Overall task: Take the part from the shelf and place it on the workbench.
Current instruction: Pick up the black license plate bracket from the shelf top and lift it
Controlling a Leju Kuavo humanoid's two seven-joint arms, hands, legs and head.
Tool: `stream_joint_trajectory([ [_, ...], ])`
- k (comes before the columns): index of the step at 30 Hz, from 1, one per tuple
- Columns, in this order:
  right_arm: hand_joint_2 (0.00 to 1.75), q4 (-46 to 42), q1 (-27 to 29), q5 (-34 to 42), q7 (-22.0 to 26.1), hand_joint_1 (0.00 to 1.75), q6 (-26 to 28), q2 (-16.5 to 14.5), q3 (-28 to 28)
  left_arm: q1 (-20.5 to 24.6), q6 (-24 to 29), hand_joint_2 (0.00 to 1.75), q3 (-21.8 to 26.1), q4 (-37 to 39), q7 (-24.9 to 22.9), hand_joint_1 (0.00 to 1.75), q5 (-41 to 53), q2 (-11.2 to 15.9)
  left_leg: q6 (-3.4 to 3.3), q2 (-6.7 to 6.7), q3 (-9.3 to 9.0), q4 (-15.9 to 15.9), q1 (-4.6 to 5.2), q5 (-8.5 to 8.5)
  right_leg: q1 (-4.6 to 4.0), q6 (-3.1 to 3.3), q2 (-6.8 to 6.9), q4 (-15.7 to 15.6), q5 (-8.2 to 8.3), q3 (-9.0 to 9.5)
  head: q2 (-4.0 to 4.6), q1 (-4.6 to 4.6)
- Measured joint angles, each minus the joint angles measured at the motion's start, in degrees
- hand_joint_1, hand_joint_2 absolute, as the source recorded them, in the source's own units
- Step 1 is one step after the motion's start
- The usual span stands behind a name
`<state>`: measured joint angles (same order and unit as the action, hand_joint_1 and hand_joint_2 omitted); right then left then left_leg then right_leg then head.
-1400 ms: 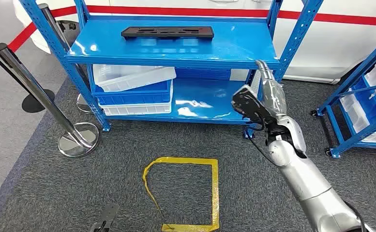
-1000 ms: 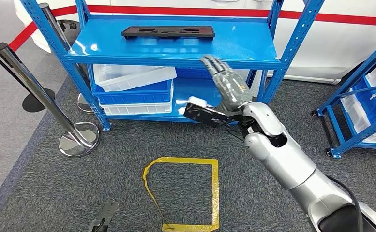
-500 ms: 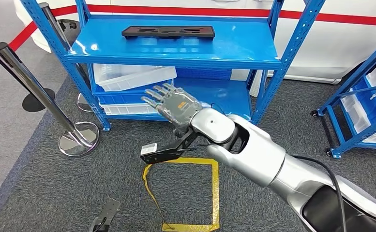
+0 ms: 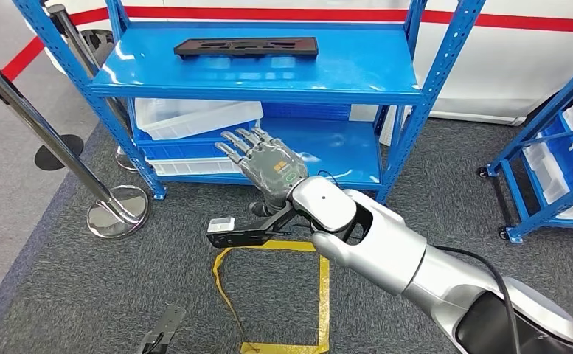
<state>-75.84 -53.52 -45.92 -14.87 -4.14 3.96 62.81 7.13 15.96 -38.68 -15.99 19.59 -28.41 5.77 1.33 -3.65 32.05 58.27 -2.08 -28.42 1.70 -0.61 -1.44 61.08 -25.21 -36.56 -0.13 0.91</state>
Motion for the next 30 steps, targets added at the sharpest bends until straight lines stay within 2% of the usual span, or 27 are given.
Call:
stream_joint_trajectory([
  [2,0.00,0.0,0.7,1.3,-0.9,0.00,3.0,-0.5,-1.2,0.1,-1.3,0.00,-0.2,0.0,-0.3,0.00,0.0,0.0,0.35,1.34,1.12,2.3,-0.07,-1.16,-0.04,0.80,0.25,-0.1,-0.13,0.22,0.00,0.20],
  [3,0.00,0.0,0.8,1.6,-1.5,0.00,4.4,-0.7,-1.9,0.2,-2.2,0.00,-0.3,0.0,-0.5,0.00,-0.1,0.0,0.40,2.13,2.60,5.2,-0.02,-2.32,-0.12,1.13,0.45,-0.2,-0.23,0.43,0.00,0.33],
  [5,0.00,0.0,1.4,1.3,-2.7,0.00,7.0,-1.1,-3.2,0.4,-3.7,0.00,-0.6,0.0,-0.6,0.00,-0.3,0.0,0.34,2.86,7.02,13.1,0.16,-4.81,-0.51,1.58,0.95,-0.2,-0.47,0.76,0.00,0.54],
  [6,0.00,0.1,1.8,0.9,-3.2,0.00,8.1,-1.2,-3.8,0.4,-3.9,0.00,-0.7,0.0,-0.7,0.00,-0.4,0.0,0.18,2.90,8.95,16.0,0.28,-5.18,-0.75,1.76,1.15,-0.2,-0.59,0.91,0.00,0.54],
  [7,0.00,0.2,2.3,0.6,-3.6,0.00,9.0,-1.4,-4.2,0.4,-4.0,0.00,-0.9,0.0,-0.7,0.00,-0.3,0.0,-0.09,2.91,10.06,17.0,0.44,-4.56,-0.99,1.94,1.29,-0.2,-0.71,1.06,0.00,0.52],
  [8,0.00,0.3,2.6,0.4,-4.0,0.00,9.7,-1.5,-4.6,0.4,-4.0,0.00,-1.0,0.0,-0.8,0.00,-0.3,0.0,-0.49,2.91,10.04,15.7,0.69,-2.90,-1.18,2.08,1.36,-0.2,-0.82,1.23,0.00,0.52],
  [10,0.00,0.4,2.9,1.2,-4.4,0.00,10.4,-2.0,-5.6,0.4,-3.7,0.00,-1.2,0.0,-0.9,0.00,0.0,0.0,-1.62,3.16,7.51,8.5,1.50,1.61,-1.36,2.21,1.40,-0.2,-0.99,1.54,0.00,0.51],
  [11,0.00,0.5,2.9,1.8,-4.4,0.00,10.5,-2.2,-6.1,0.5,-3.5,0.00,-1.3,0.0,-0.9,0.00,0.1,0.1,-2.12,3.35,6.05,4.9,1.94,3.11,-1.46,2.18,1.39,-0.3,-1.04,1.59,0.00,0.52],
  [12,0.00,0.6,2.9,2.4,-4.3,0.00,10.5,-2.4,-6.5,0.7,-3.3,0.00,-1.4,0.0,-0.9,0.00,0.2,0.1,-2.48,3.51,5.00,2.5,2.29,3.77,-1.52,2.07,1.40,-0.3,-1.04,1.57,0.00,0.54],
  [13,0.00,0.8,2.9,2.9,-4.3,0.00,10.5,-2.5,-6.8,0.8,-3.2,0.00,-1.5,0.1,-0.9,0.00,0.3,0.2,-2.68,3.60,4.51,1.3,2.52,3.72,-1.56,1.92,1.45,-0.5,-1.02,1.53,0.00,0.54],
  [16,0.00,1.1,2.9,3.4,-4.1,0.00,10.5,-2.9,-7.4,0.9,-3.1,0.00,-1.9,0.1,-1.0,0.00,0.5,0.2,-2.91,3.40,3.78,-0.1,2.28,3.90,-1.71,1.19,1.61,-0.5,-1.33,1.52,0.00,0.49],
  [18,0.87,1.2,2.7,3.6,-4.0,0.00,10.5,-3.2,-7.8,1.0,-3.1,0.00,-2.0,0.1,-1.0,0.00,0.5,0.2,-3.23,3.37,3.11,-1.0,1.94,4.28,-1.75,0.78,1.53,2.7,-3.40,0.15,0.00,0.41],
  [20,1.75,1.4,2.8,3.6,-4.0,0.00,10.5,-3.2,-8.1,1.1,-3.1,0.00,-2.1,0.1,-1.0,0.00,0.5,0.2,-3.52,3.32,2.89,-1.2,1.93,4.29,-1.61,0.47,1.49,9.8,-6.49,-3.34,0.00,0.41],
  [21,1.75,1.5,2.8,3.6,-4.0,0.00,10.5,-3.2,-8.2,1.1,-3.1,0.00,-2.1,0.1,-1.0,0.00,0.6,0.2,-3.58,3.27,2.88,-1.1,1.91,4.22,-1.52,0.30,1.49,12.9,-7.33,-5.05,0.00,0.43],
  [22,1.75,1.6,2.9,3.6,-4.0,0.00,10.5,-3.2,-8.2,1.1,-3.1,0.00,-2.1,0.1,-1.0,0.00,0.6,0.2,-3.58,3.20,2.86,-1.1,1.88,4.14,-1.38,0.12,1.50,14.4,-7.15,-6.08,0.00,0.42],
  [23,1.75,1.8,2.9,3.6,-3.9,0.00,10.5,-3.3,-8.2,1.1,-3.1,0.00,-2.1,0.1,-1.0,0.00,0.6,0.1,-3.51,3.10,2.82,-0.9,1.82,4.01,-1.21,-0.05,1.50,13.5,-5.82,-6.00,0.00,0.43],
  [25,1.75,1.9,2.9,3.6,-3.8,0.00,10.6,-3.4,-8.3,1.1,-3.1,0.00,-2.2,0.1,-1.0,0.00,0.7,0.1,-3.11,2.86,2.76,-0.3,1.61,3.48,-0.80,-0.36,1.47,6.9,-1.62,-3.34,0.00,0.41],
  [26,1.75,2.0,2.8,3.6,-3.8,0.00,10.6,-3.5,-8.3,1.2,-3.1,0.00,-2.2,0.1,-1.1,0.00,0.8,0.1,-2.80,2.75,2.90,0.2,1.61,3.13,-0.73,-0.41,1.35,3.5,-0.24,-1.74,0.00,0.39],
  [27,1.75,2.2,2.6,3.5,-3.7,0.00,10.7,-3.6,-8.3,1.3,-3.1,0.00,-2.3,0.1,-1.2,0.00,0.8,0.1,-2.47,2.64,3.14,0.6,1.64,2.89,-0.74,-0.27,1.20,1.2,0.35,-0.71,0.00,0.39],
  [28,1.75,2.3,2.5,3.4,-3.7,0.00,10.7,-3.8,-8.3,1.4,-3.1,0.00,-2.4,0.1,-1.2,0.00,0.9,0.1,-2.17,2.56,3.39,0.9,1.68,2.75,-0.84,-0.05,1.05,0.3,0.24,-0.30,0.00,0.40],
  [30,1.75,2.8,2.3,3.0,-3.5,0.00,10.9,-4.2,-8.3,1.5,-2.9,0.00,-2.6,0.1,-1.4,0.00,1.0,0.1,-1.66,2.47,3.63,1.0,1.64,2.73,-1.01,0.70,0.92,0.0,0.01,-0.21,0.00,0.44],
])
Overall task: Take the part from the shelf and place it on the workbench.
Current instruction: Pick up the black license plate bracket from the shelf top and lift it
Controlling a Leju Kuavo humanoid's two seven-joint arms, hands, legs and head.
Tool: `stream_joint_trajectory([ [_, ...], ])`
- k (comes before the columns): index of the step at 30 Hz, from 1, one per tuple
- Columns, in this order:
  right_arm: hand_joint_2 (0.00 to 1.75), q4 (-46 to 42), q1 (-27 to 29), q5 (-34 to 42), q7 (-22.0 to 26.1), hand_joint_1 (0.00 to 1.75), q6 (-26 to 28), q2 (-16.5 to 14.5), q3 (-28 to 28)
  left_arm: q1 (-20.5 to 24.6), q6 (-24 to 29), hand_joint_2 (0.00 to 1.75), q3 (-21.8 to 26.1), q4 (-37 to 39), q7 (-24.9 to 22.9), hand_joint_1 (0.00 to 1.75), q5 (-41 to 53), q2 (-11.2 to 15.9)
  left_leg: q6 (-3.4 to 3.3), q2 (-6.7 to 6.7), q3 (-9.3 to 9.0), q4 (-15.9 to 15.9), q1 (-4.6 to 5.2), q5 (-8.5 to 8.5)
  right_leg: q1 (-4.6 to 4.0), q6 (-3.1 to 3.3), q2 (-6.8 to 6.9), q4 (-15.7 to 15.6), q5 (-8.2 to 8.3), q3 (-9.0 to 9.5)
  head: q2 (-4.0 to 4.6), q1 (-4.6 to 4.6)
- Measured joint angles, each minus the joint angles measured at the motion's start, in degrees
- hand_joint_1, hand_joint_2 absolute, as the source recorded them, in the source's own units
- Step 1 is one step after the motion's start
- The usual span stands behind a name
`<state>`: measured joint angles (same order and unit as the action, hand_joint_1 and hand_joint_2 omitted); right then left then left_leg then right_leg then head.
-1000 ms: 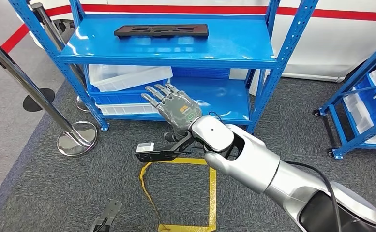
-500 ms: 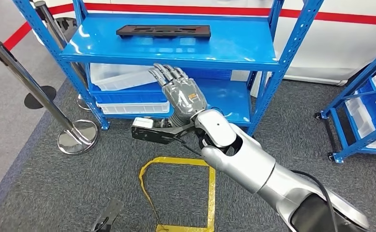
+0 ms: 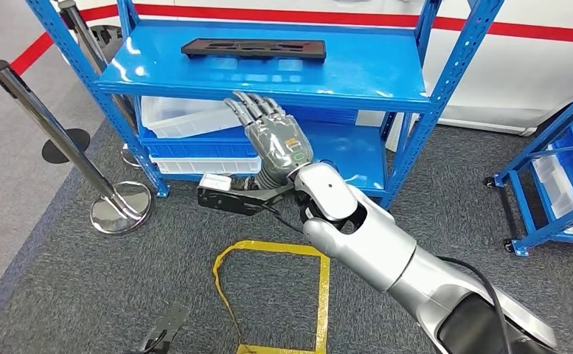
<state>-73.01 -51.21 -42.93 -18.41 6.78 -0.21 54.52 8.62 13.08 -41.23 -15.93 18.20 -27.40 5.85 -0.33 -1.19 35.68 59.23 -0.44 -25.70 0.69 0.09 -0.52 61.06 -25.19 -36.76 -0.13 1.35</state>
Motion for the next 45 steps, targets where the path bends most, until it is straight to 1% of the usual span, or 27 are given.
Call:
stream_joint_trajectory([
  [3,1.75,0.7,-0.5,-0.3,0.4,0.00,0.3,-0.7,0.0,0.2,0.5,0.00,-0.2,0.0,0.0,0.00,0.0,-0.1,0.79,0.42,1.29,3.1,-0.22,-1.71,0.21,1.04,0.11,-0.6,0.01,0.67,0.00,0.22],
  [6,1.75,1.4,-0.8,-0.5,0.5,0.00,0.3,-1.1,0.0,0.3,0.9,0.00,-0.3,0.0,0.0,0.00,-0.2,0.0,1.32,0.65,6.95,13.6,-0.28,-5.55,0.11,1.62,0.28,-0.7,-0.33,1.17,0.00,0.45],
  [7,1.75,1.6,-0.8,-0.5,0.6,0.00,0.3,-1.1,0.0,0.3,0.9,0.00,-0.3,0.0,0.0,0.00,-0.3,0.0,1.36,0.67,8.35,15.7,-0.29,-5.68,0.08,1.68,0.31,-0.7,-0.45,1.30,0.00,0.44],
  [8,1.75,1.8,-0.7,-0.5,0.6,0.00,0.3,-1.2,0.0,0.2,0.9,0.00,-0.3,0.0,0.0,0.00,-0.4,0.0,1.31,0.68,8.69,15.5,-0.29,-4.75,0.06,1.69,0.31,-0.6,-0.58,1.45,0.00,0.44],
  [10,1.75,2.1,-0.8,-0.5,0.6,0.00,0.3,-1.4,0.0,0.2,1.0,0.00,-0.3,0.0,0.0,0.00,-0.6,0.1,0.97,0.77,6.17,9.2,-0.28,-0.56,0.05,1.56,0.30,-0.7,-0.95,1.97,0.00,0.44],
  [12,0.87,2.4,-0.9,-0.5,0.6,0.00,0.3,-1.5,0.0,0.3,1.0,0.00,-0.3,0.0,0.0,0.00,-0.6,0.3,0.49,0.88,2.73,2.1,0.01,1.99,-0.13,1.19,0.29,-0.7,-1.35,2.35,0.00,0.44],
  [14,0.00,2.6,-1.0,-0.5,0.6,0.00,0.2,-1.6,0.0,0.3,1.2,0.00,-0.3,0.0,0.0,0.00,-0.7,0.4,0.08,0.84,1.55,-0.2,0.37,1.83,-0.24,0.69,0.29,-1.0,-1.51,2.43,0.00,0.42],
  [15,0.00,2.7,-1.0,-0.5,0.5,0.00,0.2,-1.7,0.0,0.3,1.3,0.00,-0.3,0.0,0.1,0.00,-0.7,0.4,-0.14,0.78,1.49,-0.4,0.40,1.76,-0.21,0.42,0.31,-1.1,-1.55,2.52,0.00,0.42],
  [16,0.44,2.7,-1.0,-0.6,0.5,0.00,0.1,-1.7,0.0,0.2,1.4,0.00,-0.3,0.0,0.2,0.00,-0.9,0.5,-0.39,0.77,1.25,-0.7,0.28,1.76,-0.19,0.11,0.33,-1.1,-1.75,2.59,0.00,0.39],
  [18,0.44,2.8,-1.1,-0.6,0.5,0.00,-0.2,-1.7,0.0,0.1,1.7,0.00,-0.3,0.0,0.7,0.00,-1.4,0.5,-1.02,0.76,0.44,-1.4,0.06,1.70,-0.22,-0.31,0.33,1.1,-3.12,1.71,0.00,0.31],
  [19,0.44,2.9,-1.1,-0.6,0.4,0.00,-0.3,-1.7,0.0,0.1,1.8,0.00,-0.3,0.0,0.9,0.00,-1.7,0.5,-1.34,0.77,-0.02,-1.6,-0.01,1.57,-0.23,-0.41,0.32,4.0,-4.38,0.31,0.00,0.28],
  [20,0.00,2.9,-1.0,-0.6,0.4,0.00,-0.5,-1.7,0.0,0.1,1.9,0.00,-0.3,0.0,1.1,0.00,-1.9,0.5,-1.61,0.76,-0.34,-1.7,0.07,1.32,-0.26,-0.43,0.30,7.6,-5.72,-1.67,0.00,0.26],
  [21,0.00,3.0,-0.8,-0.6,0.4,0.00,-0.6,-1.7,0.0,0.2,1.9,0.00,-0.3,0.0,1.2,0.00,-2.0,0.5,-1.81,0.75,-0.64,-1.7,0.12,1.03,-0.26,-0.47,0.30,11.4,-6.72,-3.93,0.00,0.27],
  [23,0.00,3.1,-0.4,-0.6,0.3,0.00,-0.7,-1.7,0.0,0.1,1.9,0.00,-0.3,0.0,1.4,0.00,-2.0,0.5,-1.95,0.65,-1.35,-1.6,0.17,0.33,-0.21,-0.53,0.31,14.5,-5.91,-6.69,0.00,0.26],
  [24,0.44,3.2,-0.2,-0.7,0.3,0.00,-0.8,-1.7,0.0,0.0,1.9,0.00,-0.3,0.0,1.5,0.00,-2.0,0.6,-1.92,0.55,-1.85,-1.6,0.18,-0.08,-0.18,-0.49,0.31,12.9,-3.93,-6.53,0.00,0.26],
  [26,1.31,3.2,-0.2,-0.8,0.1,0.00,-1.3,-1.6,0.0,0.0,1.9,0.00,-0.3,0.0,1.5,0.00,-2.0,0.6,-1.69,0.37,-2.94,-1.4,0.21,-1.05,-0.24,-0.17,0.27,5.7,0.80,-3.84,0.00,0.25],
  [27,1.75,3.2,-0.3,-0.8,0.0,0.00,-1.5,-1.6,0.0,0.0,2.0,0.00,-0.3,0.0,1.6,0.00,-2.0,0.6,-1.48,0.29,-3.29,-1.2,0.29,-1.53,-0.32,0.05,0.25,2.2,2.04,-2.26,0.00,0.31],
  [28,1.75,3.2,-0.3,-0.9,-0.1,0.00,-1.7,-1.7,0.0,0.1,2.0,0.00,-0.3,0.0,1.6,0.00,-2.0,0.6,-1.22,0.24,-3.44,-1.1,0.34,-1.88,-0.45,0.28,0.23,0.1,2.41,-1.22,0.00,0.36],
  [31,1.75,3.1,-0.3,-0.4,-0.3,0.00,-2.5,-1.7,0.0,0.0,2.1,0.00,-0.3,0.1,1.6,0.00,-1.9,0.6,-0.31,0.26,-3.56,-1.3,0.27,-2.56,-0.62,1.00,0.11,-1.5,1.48,-0.17,0.00,0.44],
  [33,0.87,3.0,-0.4,0.1,-0.3,0.00,-3.2,-1.7,0.0,0.1,2.1,0.00,-0.3,0.1,1.6,0.00,-1.9,0.6,0.30,0.47,-2.97,0.6,0.15,-3.49,-0.31,1.59,0.13,-2.1,1.07,0.87,0.00,0.65],
  [35,0.00,3.0,-0.6,0.5,-0.3,0.00,-3.9,-1.8,0.0,0.1,2.1,0.00,-0.3,0.1,1.6,0.00,-1.8,0.5,0.91,0.65,0.52,6.9,-0.09,-5.28,-0.14,2.06,0.26,-2.4,0.36,2.10,0.00,0.93],
  [37,0.00,3.0,-0.5,0.9,-0.5,0.00,-4.6,-1.8,0.0,-0.1,2.1,0.00,-0.3,0.1,1.6,0.00,-1.8,0.6,1.34,0.72,5.58,13.8,-0.31,-6.20,-0.14,2.15,0.28,-2.4,-0.55,3.14,0.00,1.01],
  [38,0.00,3.0,-0.4,1.2,-0.5,0.00,-5.0,-1.8,0.0,-0.3,2.1,0.00,-0.3,0.1,1.6,0.00,-1.8,0.6,1.44,0.74,7.22,14.9,-0.38,-5.27,-0.12,2.10,0.24,-2.4,-1.08,3.75,0.00,1.01],
  [39,0.00,3.0,-0.4,1.3,-0.6,0.00,-5.3,-1.8,0.0,-0.4,2.1,0.00,-0.3,0.1,1.6,0.00,-1.8,0.6,1.45,0.77,7.71,13.7,-0.43,-3.12,-0.10,2.00,0.20,-2.3,-1.68,4.50,0.00,1.02],
  [41,0.00,3.1,-0.3,1.6,-0.6,0.00,-5.6,-1.8,0.0,-0.5,2.1,0.00,-0.3,0.1,1.5,0.00,-1.7,0.6,1.25,0.88,5.93,6.6,-0.44,2.46,-0.05,1.65,0.17,-2.4,-3.04,6.14,0.00,0.97],
  [42,0.00,3.1,-0.4,1.6,-0.6,0.00,-5.7,-1.7,0.0,-0.5,2.0,0.00,-0.3,0.1,1.4,0.00,-1.6,0.6,1.03,0.93,4.60,3.3,-0.25,4.21,-0.11,1.36,0.15,-2.4,-3.63,6.73,0.00,0.97],
  [45,0.00,3.2,-0.6,1.5,-0.8,0.00,-5.9,-1.7,0.0,-0.4,1.7,0.00,-0.3,0.1,1.0,0.00,-1.3,0.8,-0.26,1.00,2.49,-0.8,0.27,3.54,-0.34,0.49,0.12,-2.8,-4.29,7.45,0.00,1.02],
])
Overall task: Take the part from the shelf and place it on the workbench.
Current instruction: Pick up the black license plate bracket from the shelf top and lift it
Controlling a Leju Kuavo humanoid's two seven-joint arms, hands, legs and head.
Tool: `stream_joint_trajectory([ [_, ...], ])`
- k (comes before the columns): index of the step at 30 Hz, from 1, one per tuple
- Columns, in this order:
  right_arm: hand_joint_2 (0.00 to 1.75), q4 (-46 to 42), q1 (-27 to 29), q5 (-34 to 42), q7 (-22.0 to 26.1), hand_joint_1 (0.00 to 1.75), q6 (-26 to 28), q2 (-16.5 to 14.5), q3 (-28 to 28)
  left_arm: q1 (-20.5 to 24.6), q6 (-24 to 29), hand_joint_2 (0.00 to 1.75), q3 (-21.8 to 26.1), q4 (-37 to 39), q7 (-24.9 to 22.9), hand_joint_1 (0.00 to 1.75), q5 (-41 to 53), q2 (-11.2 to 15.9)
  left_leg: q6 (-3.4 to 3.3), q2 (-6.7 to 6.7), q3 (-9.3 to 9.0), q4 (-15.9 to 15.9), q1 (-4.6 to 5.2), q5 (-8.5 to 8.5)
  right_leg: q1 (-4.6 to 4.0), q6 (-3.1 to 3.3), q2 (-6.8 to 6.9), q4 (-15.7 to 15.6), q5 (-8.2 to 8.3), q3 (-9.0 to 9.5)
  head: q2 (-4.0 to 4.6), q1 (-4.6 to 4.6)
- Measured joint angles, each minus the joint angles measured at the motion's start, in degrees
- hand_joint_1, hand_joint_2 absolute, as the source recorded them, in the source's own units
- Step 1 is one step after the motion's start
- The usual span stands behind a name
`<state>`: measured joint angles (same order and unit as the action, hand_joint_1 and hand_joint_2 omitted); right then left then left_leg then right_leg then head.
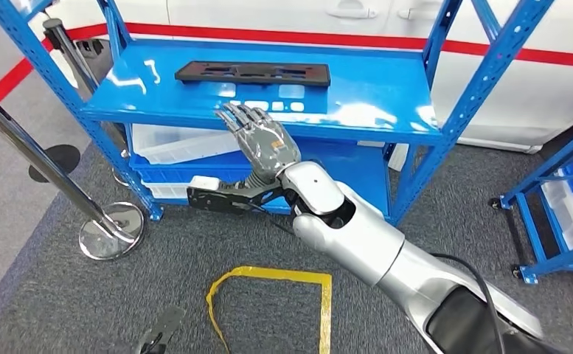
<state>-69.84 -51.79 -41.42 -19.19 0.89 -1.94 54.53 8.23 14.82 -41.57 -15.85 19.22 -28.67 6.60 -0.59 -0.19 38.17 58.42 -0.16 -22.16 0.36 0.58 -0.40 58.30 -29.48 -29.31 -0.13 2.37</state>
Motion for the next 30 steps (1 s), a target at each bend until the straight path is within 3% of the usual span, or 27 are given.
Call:
stream_joint_trajectory([
  [3,0.00,0.0,0.0,-0.2,-0.1,0.00,0.0,0.0,0.0,-0.2,-0.2,0.00,0.0,0.0,-0.4,0.00,0.4,0.1,-1.21,-0.10,-1.17,-0.8,-0.13,-0.93,0.06,-0.45,0.15,2.4,-0.29,-0.80,0.00,-0.06],
  [4,0.00,0.0,0.0,-0.2,-0.1,0.00,0.0,0.0,0.0,-0.2,-0.3,0.00,0.0,0.0,-0.7,0.00,0.5,0.2,-1.54,-0.15,-1.70,-1.0,-0.16,-1.17,0.11,-0.54,0.18,5.1,-0.86,-2.29,0.00,-0.10],
  [7,0.00,0.2,0.5,-0.5,-0.4,0.00,-0.2,0.3,0.0,-0.5,-0.8,0.00,0.0,0.1,-2.1,0.00,0.6,0.5,-2.13,-0.19,-3.05,-1.0,-0.03,-2.35,0.13,-0.84,0.17,15.4,-4.42,-9.58,0.00,-0.12],
  [8,0.00,0.3,0.7,-0.5,-0.6,0.00,-0.3,0.4,0.0,-0.8,-1.0,0.00,0.0,0.2,-2.5,0.00,0.5,0.7,-2.15,-0.22,-3.59,-1.0,0.03,-2.85,0.13,-0.89,0.18,16.9,-4.99,-11.43,0.00,-0.12],
  [9,0.00,0.3,0.9,-0.6,-0.7,0.00,-0.5,0.6,0.0,-1.2,-1.2,0.00,0.0,0.3,-2.8,0.00,0.5,0.9,-2.15,-0.26,-4.24,-0.9,0.09,-3.39,0.14,-0.86,0.18,16.4,-4.32,-12.30,0.00,-0.12],
  [10,0.00,0.4,1.0,-0.6,-0.8,0.00,-0.6,0.7,0.0,-1.5,-1.3,0.00,0.0,0.3,-3.3,0.00,0.5,1.1,-2.11,-0.31,-5.01,-0.9,0.14,-4.00,0.13,-0.74,0.17,14.0,-2.28,-12.26,0.00,-0.13],
  [12,0.00,0.4,1.0,-0.7,-1.0,0.00,-0.8,1.0,0.0,-2.1,-1.5,0.00,0.0,0.6,-4.4,0.00,0.2,1.5,-1.93,-0.41,-6.59,-0.7,0.27,-5.27,-0.01,-0.19,0.13,6.6,3.78,-10.66,0.00,-0.09],
  [14,0.87,0.4,0.9,-0.7,-1.4,0.00,-1.0,1.3,0.0,-2.4,-1.9,0.00,0.0,0.8,-6.1,0.00,-0.2,2.0,-1.46,-0.53,-7.15,-0.5,0.31,-6.26,-0.36,0.38,0.09,2.0,6.86,-9.46,0.00,0.13],
  [16,1.75,0.4,0.9,-0.7,-1.8,0.00,-1.1,1.6,0.0,-2.6,-2.6,0.00,0.0,0.9,-8.1,0.00,-0.6,2.7,-0.85,-0.57,-7.17,-0.3,0.19,-6.77,-0.61,0.88,0.03,1.1,6.84,-9.08,0.00,0.32],
  [19,1.75,0.3,0.7,-0.8,-2.0,0.00,-1.2,1.9,-0.1,-2.7,-3.3,0.00,0.0,1.0,-10.7,0.00,-1.1,3.7,0.04,-0.35,-6.01,2.8,-0.06,-7.99,-0.28,1.68,-0.03,0.7,6.66,-7.92,0.00,0.52],
  [22,1.75,0.4,0.9,-0.8,-2.1,0.00,-1.5,2.1,-0.1,-2.7,-3.6,0.00,0.0,1.2,-12.0,0.00,-1.8,4.5,0.97,-0.24,0.07,12.8,-0.42,-11.11,-0.19,2.09,-0.02,0.7,5.78,-6.94,0.00,0.75],
  [24,1.75,0.5,1.1,-0.8,-2.1,0.00,-1.7,2.3,-0.1,-3.0,-3.8,0.00,0.0,1.3,-12.4,0.00,-2.0,4.8,1.31,-0.22,3.01,15.3,-0.63,-10.93,-0.17,2.07,-0.07,0.8,5.04,-6.21,0.00,0.75],
  [25,1.75,0.5,1.2,-0.8,-2.1,0.00,-1.7,2.4,-0.1,-3.1,-3.9,0.00,0.0,1.3,-12.5,0.00,-2.1,4.9,1.39,-0.21,2.96,13.3,-0.73,-8.91,-0.14,2.00,-0.10,0.9,4.59,-5.69,0.00,0.75],
  [27,1.75,0.5,1.2,-0.8,-2.1,0.00,-1.7,2.4,-0.1,-3.1,-4.0,0.00,0.0,1.4,-12.6,0.00,-2.3,5.2,1.42,-0.13,0.95,6.1,-0.85,-3.56,-0.06,1.72,-0.14,0.9,3.65,-4.54,0.00,0.73],
  [28,1.75,0.5,1.2,-0.8,-2.1,0.00,-1.7,2.5,-0.1,-3.1,-4.1,0.00,0.0,1.4,-12.6,0.00,-2.4,5.3,1.30,-0.09,-0.02,2.7,-0.70,-2.17,-0.06,1.50,-0.15,0.9,3.28,-4.10,0.00,0.75],
  [30,1.75,0.6,1.2,-0.8,-2.2,0.00,-1.7,2.5,-0.1,-3.0,-4.3,0.00,0.0,1.4,-12.4,0.00,-2.5,5.5,0.60,-0.02,-0.84,0.1,-0.31,-2.21,-0.13,0.85,-0.18,0.7,2.90,-3.79,0.00,0.82],
])
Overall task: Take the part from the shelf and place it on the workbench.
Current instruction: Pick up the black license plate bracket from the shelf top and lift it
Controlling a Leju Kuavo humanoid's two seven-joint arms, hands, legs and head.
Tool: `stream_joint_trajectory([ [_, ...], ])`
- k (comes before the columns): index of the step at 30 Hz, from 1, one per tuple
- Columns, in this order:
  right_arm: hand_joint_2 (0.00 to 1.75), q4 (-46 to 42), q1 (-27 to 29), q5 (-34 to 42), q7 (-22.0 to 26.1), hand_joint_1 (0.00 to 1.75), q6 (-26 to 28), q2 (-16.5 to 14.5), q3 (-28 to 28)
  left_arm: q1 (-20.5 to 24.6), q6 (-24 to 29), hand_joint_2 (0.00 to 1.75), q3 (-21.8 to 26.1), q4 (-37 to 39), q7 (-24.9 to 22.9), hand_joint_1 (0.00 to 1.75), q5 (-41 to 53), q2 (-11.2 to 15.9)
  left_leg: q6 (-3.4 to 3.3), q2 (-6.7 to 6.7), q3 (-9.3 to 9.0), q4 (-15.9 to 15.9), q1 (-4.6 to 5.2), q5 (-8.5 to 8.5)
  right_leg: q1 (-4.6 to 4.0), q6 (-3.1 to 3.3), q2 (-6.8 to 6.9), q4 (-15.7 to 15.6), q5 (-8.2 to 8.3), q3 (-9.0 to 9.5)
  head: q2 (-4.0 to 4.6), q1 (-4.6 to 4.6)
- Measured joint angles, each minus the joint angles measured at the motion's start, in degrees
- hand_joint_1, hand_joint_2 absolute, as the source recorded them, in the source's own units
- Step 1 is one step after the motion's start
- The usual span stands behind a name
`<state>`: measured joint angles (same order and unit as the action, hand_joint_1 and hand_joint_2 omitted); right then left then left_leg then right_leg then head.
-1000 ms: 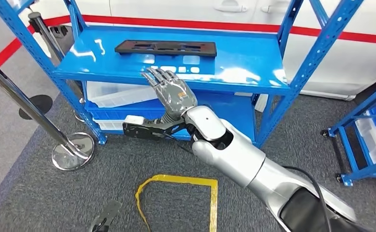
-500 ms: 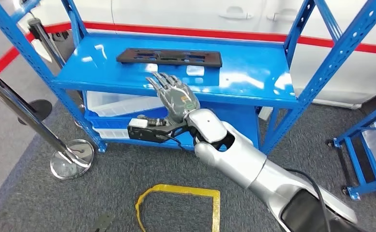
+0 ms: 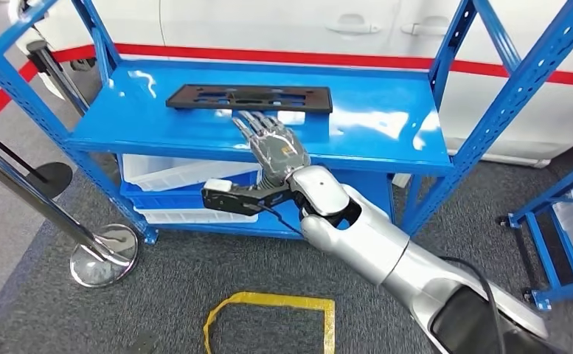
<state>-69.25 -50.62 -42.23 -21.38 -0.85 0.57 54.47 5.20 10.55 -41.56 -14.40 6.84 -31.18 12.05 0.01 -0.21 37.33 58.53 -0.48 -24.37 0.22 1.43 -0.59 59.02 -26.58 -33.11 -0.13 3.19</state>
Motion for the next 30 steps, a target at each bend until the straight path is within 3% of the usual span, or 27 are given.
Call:
stream_joint_trajectory([
  [4,1.75,0.0,0.0,0.0,0.0,0.00,0.0,0.2,0.0,-0.2,0.1,0.00,0.0,0.0,0.9,0.00,0.0,0.1,-1.61,-0.06,-1.60,-0.9,0.04,0.06,-0.13,-1.07,0.10,1.5,-1.18,0.24,0.00,-0.07],
  [6,0.87,0.0,0.0,0.0,0.1,0.00,0.2,0.3,0.0,-0.1,0.1,0.00,0.0,0.0,1.2,0.00,0.0,0.2,-2.17,-0.10,-2.51,-1.1,0.05,-0.33,-0.03,-1.32,0.17,6.8,-3.34,-2.54,0.00,-0.19],
  [8,0.00,0.3,0.2,0.0,0.6,0.00,0.7,0.4,0.0,-0.1,0.1,0.00,0.0,0.0,1.4,0.00,0.1,0.2,-2.54,-0.12,-3.11,-1.1,0.26,-1.12,-0.06,-1.44,0.19,14.0,-5.75,-7.35,0.00,-0.25],
  [9,0.00,0.5,0.4,0.0,0.9,0.00,1.0,0.4,0.0,-0.1,0.1,0.00,0.0,0.0,1.5,0.00,0.2,0.2,-2.62,-0.15,-3.55,-1.1,0.39,-1.64,-0.08,-1.42,0.19,16.1,-5.99,-9.24,0.00,-0.25],
  [10,0.00,0.8,0.6,0.0,1.2,0.00,1.2,0.5,0.0,-0.2,0.1,0.00,0.0,0.0,1.6,0.00,0.1,0.2,-2.67,-0.19,-4.10,-1.1,0.52,-2.19,-0.09,-1.32,0.19,16.2,-5.20,-10.16,0.00,-0.25],
  [11,0.00,1.1,0.7,0.0,1.4,0.00,1.4,0.5,0.0,-0.3,0.1,0.00,0.0,0.0,1.7,0.00,0.0,0.2,-2.68,-0.24,-4.88,-1.1,0.65,-2.81,-0.15,-1.07,0.19,14.0,-3.06,-9.91,0.00,-0.25],
  [13,0.00,1.8,0.8,0.0,1.7,0.00,1.7,0.5,0.0,-0.3,0.0,0.00,0.0,0.0,1.8,0.00,-0.1,0.1,-2.51,-0.30,-6.54,-1.1,0.86,-4.07,-0.44,-0.37,0.16,6.6,2.30,-7.66,0.00,-0.14],
  [14,0.00,2.1,0.8,0.0,1.7,0.00,1.9,0.5,0.0,-0.2,0.1,0.00,0.0,0.0,1.9,0.00,-0.3,0.1,-2.30,-0.33,-7.12,-1.1,0.90,-4.64,-0.66,-0.07,0.18,3.2,3.70,-6.52,0.00,0.00],
  [15,0.00,2.4,0.8,-0.1,1.8,0.00,2.0,0.5,0.0,-0.1,0.1,0.00,0.0,0.0,2.0,0.00,-0.4,0.1,-2.00,-0.30,-7.51,-1.2,0.85,-5.10,-0.86,0.18,0.20,1.1,4.29,-5.73,0.00,0.16],
  [19,0.00,3.2,0.7,-0.1,1.9,0.00,2.3,0.4,-0.1,0.0,0.4,0.00,0.0,0.0,2.3,0.00,-0.8,-0.1,-0.84,-0.15,-7.83,0.5,0.53,-5.37,-0.85,1.05,0.09,-1.0,2.84,-3.00,0.00,0.34],
  [21,0.00,3.5,0.5,-0.1,1.9,0.00,2.3,0.3,-0.1,0.1,0.5,0.00,0.0,0.0,2.5,0.00,-0.8,-0.2,-0.18,-0.10,-4.42,6.2,0.26,-5.31,-0.48,1.44,0.08,-1.3,1.88,-1.25,0.00,0.41],
  [23,0.00,3.8,0.5,-0.1,1.9,0.00,2.3,0.3,-0.1,0.0,0.7,0.00,0.0,0.0,2.7,0.00,-0.8,-0.2,0.55,-0.10,0.95,12.7,-0.05,-6.90,-0.25,1.53,0.12,-1.4,0.47,0.50,0.00,0.46],
  [25,0.00,4.3,0.7,-0.1,1.9,0.00,2.3,0.3,-0.1,-0.4,0.8,0.00,0.0,0.0,2.9,0.00,-0.8,-0.2,1.21,-0.08,4.94,14.5,-0.44,-9.10,0.04,1.27,0.04,-1.4,-1.30,2.73,0.00,0.47],
  [26,0.00,4.5,0.8,-0.2,1.9,0.00,2.2,0.3,-0.1,-0.5,0.8,0.00,0.0,0.0,3.1,0.00,-0.8,-0.2,1.45,-0.06,5.85,13.0,-0.62,-8.98,0.21,1.06,-0.01,-1.4,-2.29,4.05,0.00,0.47],
  [27,0.44,4.7,0.8,-0.2,1.9,0.00,2.1,0.3,-0.1,-0.6,0.8,0.00,0.0,0.0,3.2,0.00,-0.8,-0.2,1.60,0.01,6.13,10.1,-0.78,-7.03,0.38,0.78,-0.03,-1.4,-3.36,5.49,0.00,0.47],
  [30,1.75,5.7,0.8,-0.8,1.5,0.00,1.0,0.2,-0.1,-0.7,1.4,0.00,0.0,0.1,3.6,0.00,-1.0,-0.3,1.14,0.32,6.05,0.9,-0.74,4.98,0.34,-0.38,-0.18,-1.1,-6.43,8.35,0.00,0.63],
])
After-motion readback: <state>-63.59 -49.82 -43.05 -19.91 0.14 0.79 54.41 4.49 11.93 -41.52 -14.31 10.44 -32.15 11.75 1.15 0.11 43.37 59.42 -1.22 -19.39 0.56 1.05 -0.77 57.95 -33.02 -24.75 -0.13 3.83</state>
